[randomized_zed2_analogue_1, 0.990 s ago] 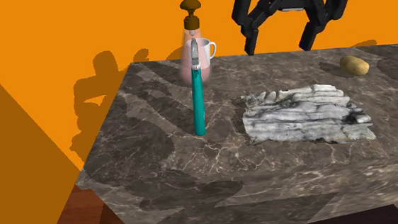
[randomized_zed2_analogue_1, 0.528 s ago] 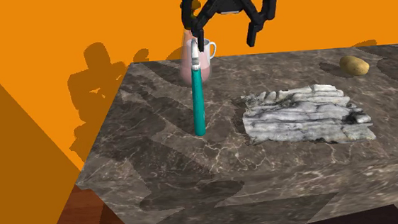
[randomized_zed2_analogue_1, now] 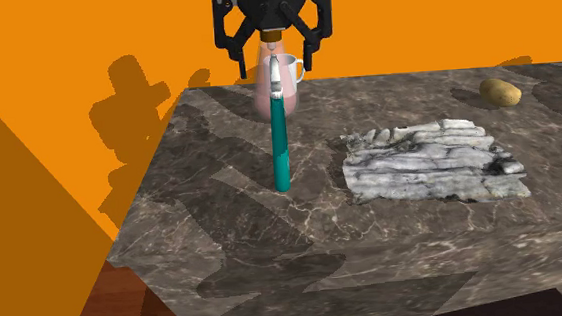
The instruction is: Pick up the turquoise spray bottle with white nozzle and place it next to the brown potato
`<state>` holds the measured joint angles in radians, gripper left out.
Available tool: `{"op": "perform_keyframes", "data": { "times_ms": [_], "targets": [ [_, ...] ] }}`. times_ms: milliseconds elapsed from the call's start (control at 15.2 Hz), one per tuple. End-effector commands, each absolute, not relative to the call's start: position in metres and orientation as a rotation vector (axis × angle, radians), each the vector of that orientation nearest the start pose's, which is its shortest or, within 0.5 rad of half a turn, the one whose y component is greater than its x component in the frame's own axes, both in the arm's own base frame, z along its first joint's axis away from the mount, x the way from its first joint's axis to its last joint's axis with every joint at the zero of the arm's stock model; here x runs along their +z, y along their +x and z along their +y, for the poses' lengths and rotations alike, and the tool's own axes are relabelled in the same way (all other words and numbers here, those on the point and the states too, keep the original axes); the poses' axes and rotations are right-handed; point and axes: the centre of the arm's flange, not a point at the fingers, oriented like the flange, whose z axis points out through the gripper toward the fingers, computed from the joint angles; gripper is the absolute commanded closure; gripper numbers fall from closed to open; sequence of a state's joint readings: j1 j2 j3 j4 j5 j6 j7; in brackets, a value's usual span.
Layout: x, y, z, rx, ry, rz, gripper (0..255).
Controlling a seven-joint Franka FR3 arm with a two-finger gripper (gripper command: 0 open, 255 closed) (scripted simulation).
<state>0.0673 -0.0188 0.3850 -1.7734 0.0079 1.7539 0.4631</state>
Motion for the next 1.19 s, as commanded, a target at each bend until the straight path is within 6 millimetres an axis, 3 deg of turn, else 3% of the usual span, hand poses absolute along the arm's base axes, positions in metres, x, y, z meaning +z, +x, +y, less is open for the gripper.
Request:
{"op": "perform_keyframes", "data": {
  "times_ms": [0, 198, 726, 792, 1122],
  "targets": [
    [0.543, 0.501, 0.246, 0.003, -3.142, 0.02, 0],
    [0.529, 0.501, 0.246, 0.003, -3.142, 0.02, 0],
    [0.529, 0.501, 0.246, 0.003, -3.142, 0.02, 0],
    [0.529, 0.501, 0.246, 0.003, -3.142, 0.02, 255],
    [0.529, 0.501, 0.246, 0.003, -3.142, 0.02, 255]
  ]
}}
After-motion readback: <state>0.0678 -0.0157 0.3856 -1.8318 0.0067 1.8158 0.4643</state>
